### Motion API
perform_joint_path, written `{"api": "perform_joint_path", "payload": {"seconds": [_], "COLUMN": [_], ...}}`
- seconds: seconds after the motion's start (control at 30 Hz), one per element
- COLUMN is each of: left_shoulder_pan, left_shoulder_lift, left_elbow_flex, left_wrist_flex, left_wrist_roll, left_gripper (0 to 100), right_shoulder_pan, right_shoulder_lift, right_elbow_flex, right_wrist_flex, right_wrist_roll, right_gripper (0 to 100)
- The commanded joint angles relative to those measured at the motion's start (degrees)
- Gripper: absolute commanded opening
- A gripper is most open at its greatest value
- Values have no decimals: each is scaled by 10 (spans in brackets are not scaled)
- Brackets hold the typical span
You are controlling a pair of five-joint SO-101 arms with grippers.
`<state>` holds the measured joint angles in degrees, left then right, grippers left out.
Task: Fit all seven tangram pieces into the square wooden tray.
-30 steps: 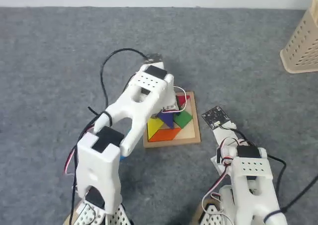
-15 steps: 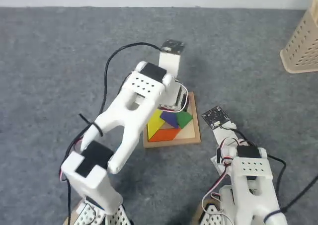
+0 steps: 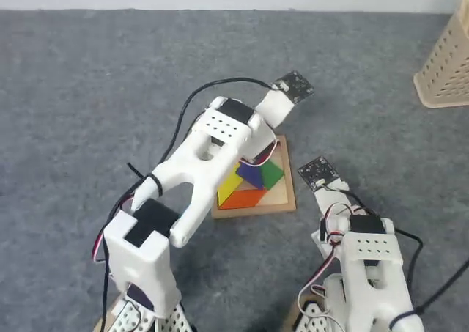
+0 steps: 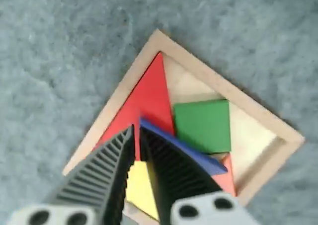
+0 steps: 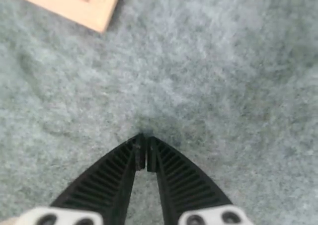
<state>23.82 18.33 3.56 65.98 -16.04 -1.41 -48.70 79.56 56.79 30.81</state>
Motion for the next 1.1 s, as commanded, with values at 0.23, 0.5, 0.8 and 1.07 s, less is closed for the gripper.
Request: {"api": "perform_joint_path", "payload": {"seconds": [0.23,0.5,0.8,1.07], "left_shoulder_pan": [25,24,-19,-26], "left_shoulder_lift": [32,41,41,35], "left_elbow_flex": [-15,-15,-13,-11], "left_wrist_flex": [-25,-25,-19,31], "left_wrist_roll": [-39,-40,-43,-63], "left_gripper": [11,11,11,11], "right_shoulder_pan": [6,6,6,6], "right_shoulder_lift": [-20,-20,-20,-20], "right_elbow_flex": [-2,-2,-2,-2], "right_wrist_flex": [-10,-10,-10,-10], "right_wrist_roll": [9,9,9,9], "right_gripper": [9,9,9,9]}}
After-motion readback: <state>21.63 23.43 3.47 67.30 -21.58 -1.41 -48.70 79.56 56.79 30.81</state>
